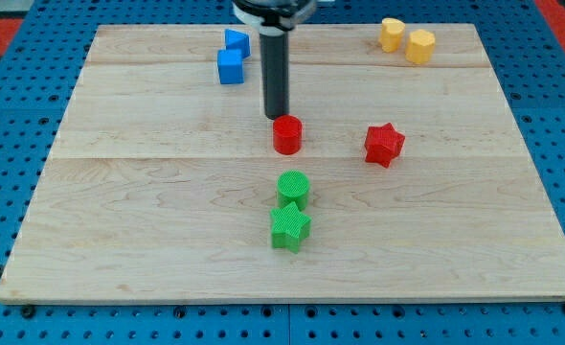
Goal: Slide red star to the left side of the red circle
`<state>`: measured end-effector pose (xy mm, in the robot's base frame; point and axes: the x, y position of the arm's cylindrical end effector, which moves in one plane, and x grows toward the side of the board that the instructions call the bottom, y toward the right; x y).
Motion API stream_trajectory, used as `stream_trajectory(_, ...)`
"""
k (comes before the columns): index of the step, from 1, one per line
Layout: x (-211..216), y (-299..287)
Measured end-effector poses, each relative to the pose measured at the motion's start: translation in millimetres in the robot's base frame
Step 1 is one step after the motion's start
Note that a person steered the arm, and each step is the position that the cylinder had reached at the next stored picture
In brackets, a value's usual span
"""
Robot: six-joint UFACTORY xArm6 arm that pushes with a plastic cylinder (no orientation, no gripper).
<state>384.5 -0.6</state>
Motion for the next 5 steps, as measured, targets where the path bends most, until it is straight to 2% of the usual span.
stream_trajectory(1,25.3,11.3)
stream_trajectory(2,16.7,14.6)
stream_trajectory(3,-23.8,90.6)
stream_trajectory(4,-29.3,189.9)
stream_trajectory(5,5.1,266.3)
